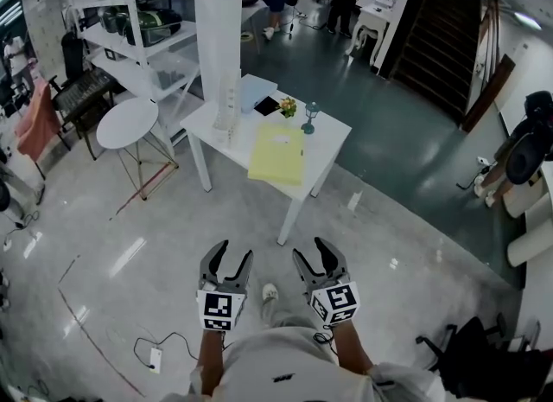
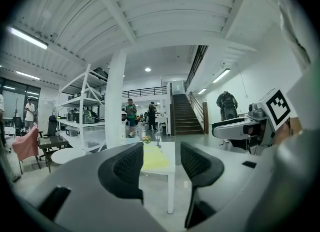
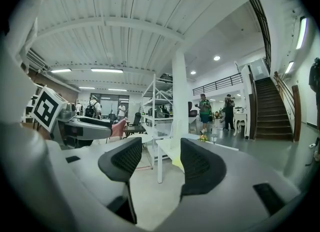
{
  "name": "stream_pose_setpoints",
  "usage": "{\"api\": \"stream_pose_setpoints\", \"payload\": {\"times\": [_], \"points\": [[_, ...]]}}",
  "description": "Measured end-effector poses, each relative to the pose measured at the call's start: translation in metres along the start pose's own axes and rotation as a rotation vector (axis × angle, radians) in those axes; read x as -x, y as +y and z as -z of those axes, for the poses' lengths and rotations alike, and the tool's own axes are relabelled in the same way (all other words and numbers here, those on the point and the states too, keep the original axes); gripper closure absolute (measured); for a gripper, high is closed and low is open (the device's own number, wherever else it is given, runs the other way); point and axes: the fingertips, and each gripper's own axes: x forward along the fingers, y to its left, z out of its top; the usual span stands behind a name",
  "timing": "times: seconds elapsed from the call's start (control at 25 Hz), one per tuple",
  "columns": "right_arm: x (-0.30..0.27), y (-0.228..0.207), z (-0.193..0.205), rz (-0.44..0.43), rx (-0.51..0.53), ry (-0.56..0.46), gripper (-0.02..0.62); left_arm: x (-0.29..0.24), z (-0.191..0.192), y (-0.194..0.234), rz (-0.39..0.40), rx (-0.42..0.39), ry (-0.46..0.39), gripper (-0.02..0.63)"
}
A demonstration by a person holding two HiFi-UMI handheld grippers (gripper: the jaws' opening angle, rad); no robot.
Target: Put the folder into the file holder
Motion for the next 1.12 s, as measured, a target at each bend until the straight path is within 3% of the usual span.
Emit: {"api": "stream_pose_setpoints", "payload": {"times": [0.68,1.12], "points": [[-0.148,-0.124,-0.019,-0.025,-0.033,0.044,0.354,-0.185,-0.025,0.045,0.005,0.009,0.04,0.364],[-0.204,-0.173,-0.021,-0.052,-0.049,0.048,0.356,-0.256,-0.03,0.064,-0.035,0.013,0.05,0.371]]}}
